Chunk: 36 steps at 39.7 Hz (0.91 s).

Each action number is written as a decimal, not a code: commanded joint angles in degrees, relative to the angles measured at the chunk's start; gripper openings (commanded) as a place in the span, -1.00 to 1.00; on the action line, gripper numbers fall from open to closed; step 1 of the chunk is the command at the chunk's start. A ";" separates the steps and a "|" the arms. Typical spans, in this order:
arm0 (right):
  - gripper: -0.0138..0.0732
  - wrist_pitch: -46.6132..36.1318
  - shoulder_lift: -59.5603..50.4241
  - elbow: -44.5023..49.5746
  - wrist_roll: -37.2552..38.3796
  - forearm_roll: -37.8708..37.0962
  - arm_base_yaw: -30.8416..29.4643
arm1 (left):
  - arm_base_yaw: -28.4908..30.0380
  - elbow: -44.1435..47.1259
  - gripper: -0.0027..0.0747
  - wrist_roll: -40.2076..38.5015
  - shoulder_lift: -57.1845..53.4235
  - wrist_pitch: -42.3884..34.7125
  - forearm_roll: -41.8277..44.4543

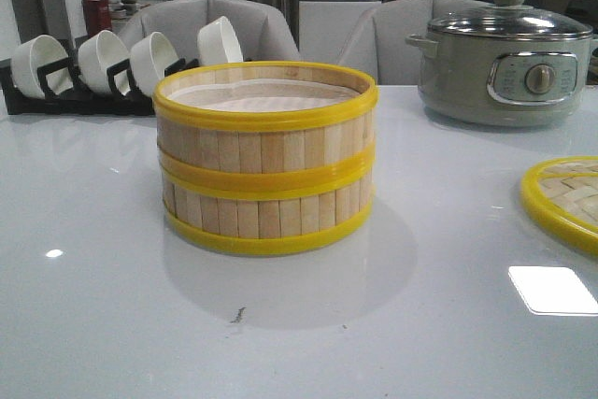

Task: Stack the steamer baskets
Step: 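Move the right gripper over the woven lid's center knob and grasp it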

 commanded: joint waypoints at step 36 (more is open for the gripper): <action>-0.51 2.86 -0.31 -2.27 -0.23 -0.27 -0.06 | -1.32 15.32 -0.70 -2.00 -10.47 -6.42 0.74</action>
